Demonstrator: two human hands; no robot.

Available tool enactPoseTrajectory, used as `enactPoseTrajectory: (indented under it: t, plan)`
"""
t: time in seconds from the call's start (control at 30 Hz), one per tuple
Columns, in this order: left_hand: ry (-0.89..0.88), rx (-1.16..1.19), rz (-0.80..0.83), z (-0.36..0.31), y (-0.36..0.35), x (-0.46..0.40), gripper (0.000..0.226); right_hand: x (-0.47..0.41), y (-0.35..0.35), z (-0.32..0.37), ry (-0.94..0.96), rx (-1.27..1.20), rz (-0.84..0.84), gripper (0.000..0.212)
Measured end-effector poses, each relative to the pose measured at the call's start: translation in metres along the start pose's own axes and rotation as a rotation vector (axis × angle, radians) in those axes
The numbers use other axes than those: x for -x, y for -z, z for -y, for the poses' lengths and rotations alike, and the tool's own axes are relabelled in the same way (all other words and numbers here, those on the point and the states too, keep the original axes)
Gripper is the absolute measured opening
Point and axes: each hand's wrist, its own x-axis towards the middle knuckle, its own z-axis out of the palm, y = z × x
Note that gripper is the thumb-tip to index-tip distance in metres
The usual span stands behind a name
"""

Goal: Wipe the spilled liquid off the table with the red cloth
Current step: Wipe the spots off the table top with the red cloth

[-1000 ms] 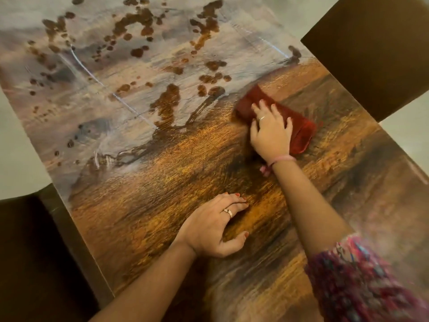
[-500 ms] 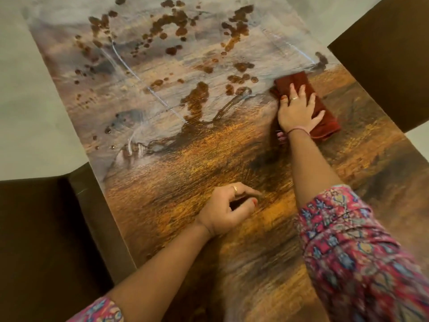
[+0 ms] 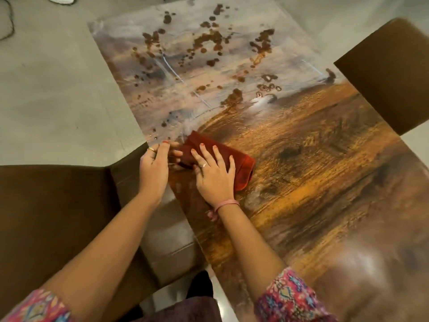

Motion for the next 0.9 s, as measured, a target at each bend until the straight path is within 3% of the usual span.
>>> enactPoseTrajectory:
  t: [0.37,0.57,0.7,0.9]
  plan:
    - [0.157,-0.209,0.347,-0.055,0.145,0.013,0.019,0.075,-0.027,0.088,-0.298,0.022,0.027,0.045]
    - [0.267,-0.256,0.370,-0.067,0.180,-0.002,0.018,0.087,-0.034,0.105,-0.356,0.049,0.065,0.045]
    - [0.319,-0.315,0.422,-0.064,0.183,-0.013,0.018,0.048,-0.034,0.112,-0.346,0.057,0.109,0.047]
    - [0.358,-0.368,0.405,-0.062,0.179,-0.040,0.019,-0.086,-0.039,0.160,-0.254,0.015,0.128,0.049]
